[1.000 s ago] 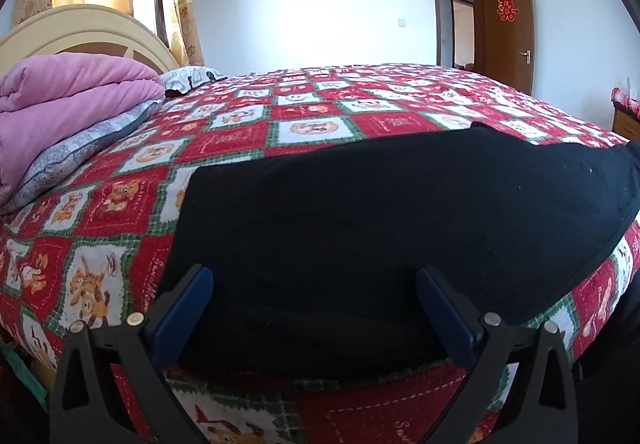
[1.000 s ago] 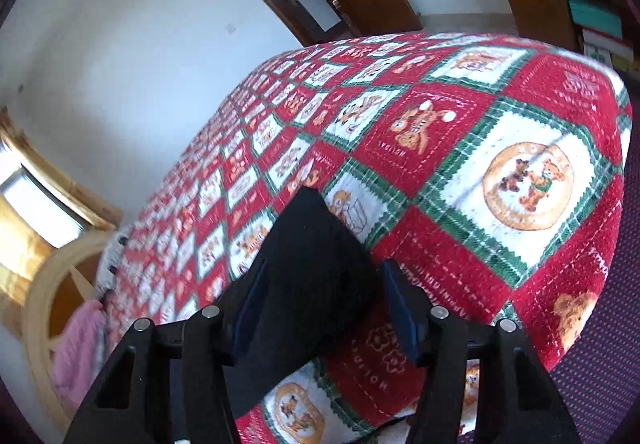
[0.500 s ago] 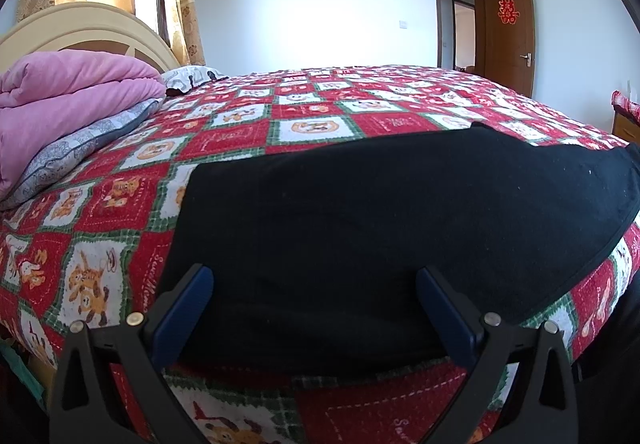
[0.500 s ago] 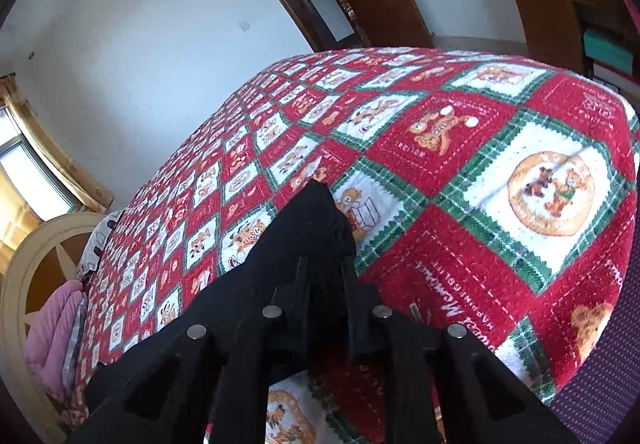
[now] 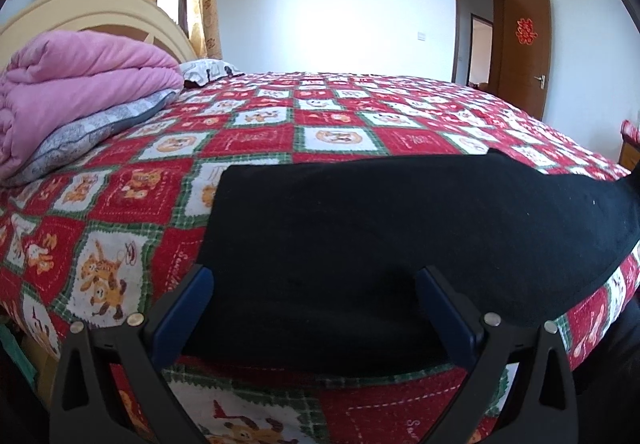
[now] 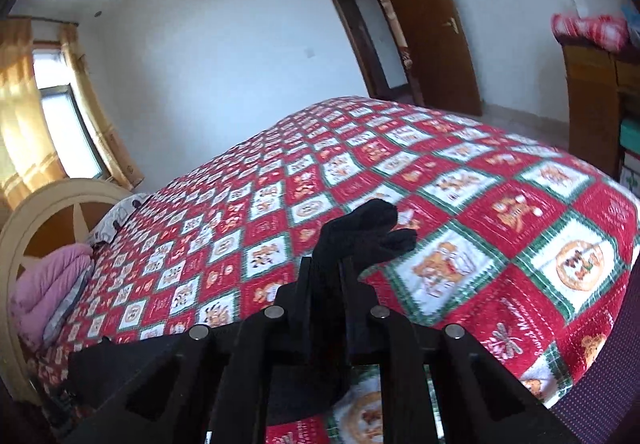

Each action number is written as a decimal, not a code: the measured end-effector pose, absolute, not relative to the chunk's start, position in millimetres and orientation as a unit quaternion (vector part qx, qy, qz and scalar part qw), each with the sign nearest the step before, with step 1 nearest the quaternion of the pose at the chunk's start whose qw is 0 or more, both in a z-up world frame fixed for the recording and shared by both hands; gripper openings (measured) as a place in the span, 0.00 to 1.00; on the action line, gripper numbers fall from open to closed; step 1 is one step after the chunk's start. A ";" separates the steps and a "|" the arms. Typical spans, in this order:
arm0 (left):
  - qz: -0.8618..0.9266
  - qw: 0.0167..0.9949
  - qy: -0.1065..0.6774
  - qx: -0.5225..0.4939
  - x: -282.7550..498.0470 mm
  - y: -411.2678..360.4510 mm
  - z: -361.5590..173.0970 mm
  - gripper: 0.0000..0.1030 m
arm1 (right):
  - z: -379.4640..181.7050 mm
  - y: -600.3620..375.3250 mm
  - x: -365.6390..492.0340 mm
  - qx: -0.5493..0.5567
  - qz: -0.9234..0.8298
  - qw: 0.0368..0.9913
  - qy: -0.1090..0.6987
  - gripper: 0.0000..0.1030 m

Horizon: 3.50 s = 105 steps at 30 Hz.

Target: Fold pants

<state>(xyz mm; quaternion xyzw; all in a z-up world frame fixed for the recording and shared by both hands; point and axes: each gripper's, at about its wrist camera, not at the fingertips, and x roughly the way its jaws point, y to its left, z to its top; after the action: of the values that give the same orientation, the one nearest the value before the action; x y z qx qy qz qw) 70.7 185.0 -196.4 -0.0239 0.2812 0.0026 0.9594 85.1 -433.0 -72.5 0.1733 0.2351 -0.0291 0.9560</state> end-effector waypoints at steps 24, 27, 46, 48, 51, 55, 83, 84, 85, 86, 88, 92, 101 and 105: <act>0.000 0.959 0.281 -0.016 70.2 183.3 -200.0 1.00 | -88.9 -219.6 130.0 0.035 0.139 0.949 0.281 0.11; -0.001 0.960 0.281 -0.015 70.2 183.3 -200.5 1.00 | -95.1 -197.1 133.2 0.027 0.154 0.944 0.289 0.11; -0.001 0.961 0.277 -0.009 69.3 182.3 -201.8 1.00 | -147.5 -76.2 133.6 -0.063 0.225 0.918 0.319 0.11; -0.001 0.961 0.277 -0.009 69.3 182.3 -201.9 1.00 | -152.8 -68.8 131.8 -0.073 0.231 0.916 0.321 0.11; -0.001 0.961 0.277 -0.008 69.2 182.2 -202.0 1.00 | -162.4 -60.0 130.6 -0.091 0.234 0.911 0.327 0.11; -0.001 0.961 0.277 -0.009 69.5 182.5 -201.9 1.00 | -181.6 -54.8 135.4 -0.110 0.233 0.899 0.355 0.11; -0.231 0.924 0.292 -0.088 93.1 28.9 -139.0 0.96 | -139.6 -198.5 116.4 -0.066 0.118 0.910 0.391 0.40; -0.240 0.919 0.302 -0.080 98.9 9.8 -143.0 0.94 | -140.2 -204.7 115.6 -0.054 0.117 0.911 0.392 0.40; -0.246 0.916 0.309 -0.074 99.5 -2.5 -144.3 0.86 | -141.6 -209.7 115.1 -0.048 0.112 0.912 0.391 0.40; -0.254 0.909 0.322 -0.069 105.4 -17.6 -148.3 0.77 | -143.9 -213.8 115.0 -0.047 0.104 0.914 0.388 0.40; -0.262 0.900 0.343 -0.065 108.9 -36.3 -153.2 0.72 | -149.5 -220.9 116.8 -0.043 0.092 0.917 0.387 0.40; -0.221 0.898 0.379 -0.028 114.8 -48.4 -164.3 0.69 | -156.8 -233.7 121.9 -0.023 0.074 0.919 0.387 0.40; -0.248 0.884 0.389 -0.071 97.4 -43.5 -164.3 0.12 | -156.8 -242.6 123.2 -0.002 0.057 0.926 0.374 0.40; -0.240 0.885 0.391 -0.076 91.6 -36.4 -165.3 0.12 | -153.5 -248.3 122.3 0.009 0.050 0.929 0.365 0.40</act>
<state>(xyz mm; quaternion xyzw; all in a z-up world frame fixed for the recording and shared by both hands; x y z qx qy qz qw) 91.6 -36.4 -165.3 -0.0763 0.3906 -0.2404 0.8853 122.3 -248.3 -153.5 0.0086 0.3654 0.0498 0.9295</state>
